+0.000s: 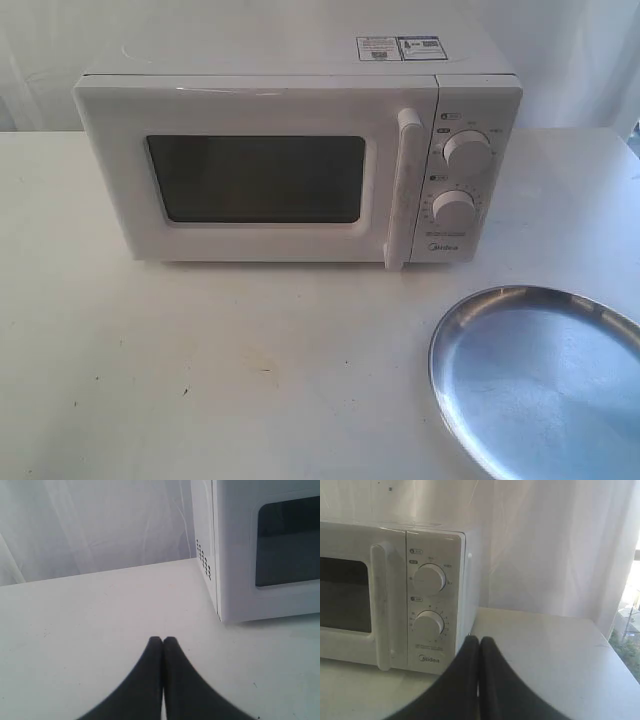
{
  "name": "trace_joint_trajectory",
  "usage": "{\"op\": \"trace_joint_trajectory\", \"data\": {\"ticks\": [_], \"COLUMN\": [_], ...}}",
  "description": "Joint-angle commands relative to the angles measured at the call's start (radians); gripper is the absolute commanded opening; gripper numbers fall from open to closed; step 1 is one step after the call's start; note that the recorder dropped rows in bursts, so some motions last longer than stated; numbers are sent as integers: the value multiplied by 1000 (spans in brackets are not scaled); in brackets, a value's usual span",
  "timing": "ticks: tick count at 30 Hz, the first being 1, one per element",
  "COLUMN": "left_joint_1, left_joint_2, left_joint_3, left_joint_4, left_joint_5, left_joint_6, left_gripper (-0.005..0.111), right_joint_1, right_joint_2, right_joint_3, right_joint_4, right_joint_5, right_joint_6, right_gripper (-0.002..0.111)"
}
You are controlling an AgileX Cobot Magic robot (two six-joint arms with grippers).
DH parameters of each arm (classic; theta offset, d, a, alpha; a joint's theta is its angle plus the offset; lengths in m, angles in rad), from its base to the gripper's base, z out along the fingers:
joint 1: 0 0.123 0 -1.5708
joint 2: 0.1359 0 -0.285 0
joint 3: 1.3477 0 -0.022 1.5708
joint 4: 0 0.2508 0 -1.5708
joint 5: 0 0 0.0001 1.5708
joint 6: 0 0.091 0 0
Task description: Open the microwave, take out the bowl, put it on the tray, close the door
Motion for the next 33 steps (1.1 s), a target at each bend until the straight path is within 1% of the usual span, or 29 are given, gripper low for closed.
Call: {"op": "trace_joint_trajectory", "data": {"ticks": [1, 12, 14, 18, 23, 25, 27, 33], "left_joint_1": [0, 0, 0, 0, 0, 0, 0, 0], "left_joint_2": [-2, -2, -2, -2, -2, -2, -2, -2], "left_joint_3": [-3, -3, -3, -3, -3, -3, -3, -3], "left_joint_4": [-8, -8, -8, -8, -8, -8, -8, -8], "left_joint_5": [-4, -4, -4, -4, -4, -4, -4, -4], "left_joint_6": [0, 0, 0, 0, 0, 0, 0, 0], "left_gripper": [0, 0, 0, 0, 0, 0, 0, 0], "right_joint_1": [-6, -6, -6, -6, -6, -6, -6, -6], "right_joint_2": [-7, -7, -7, -7, -7, -7, -7, -7], "right_joint_3": [4, 4, 4, 4, 4, 4, 4, 4], "right_joint_4": [4, 4, 4, 4, 4, 4, 4, 4], "right_joint_5": [-4, -13, -79, -276, -422, -507, -590, -716], "right_joint_6": [0, -5, -17, -17, -15, -10, 35, 247], "right_gripper": [0, 0, 0, 0, 0, 0, 0, 0]}}
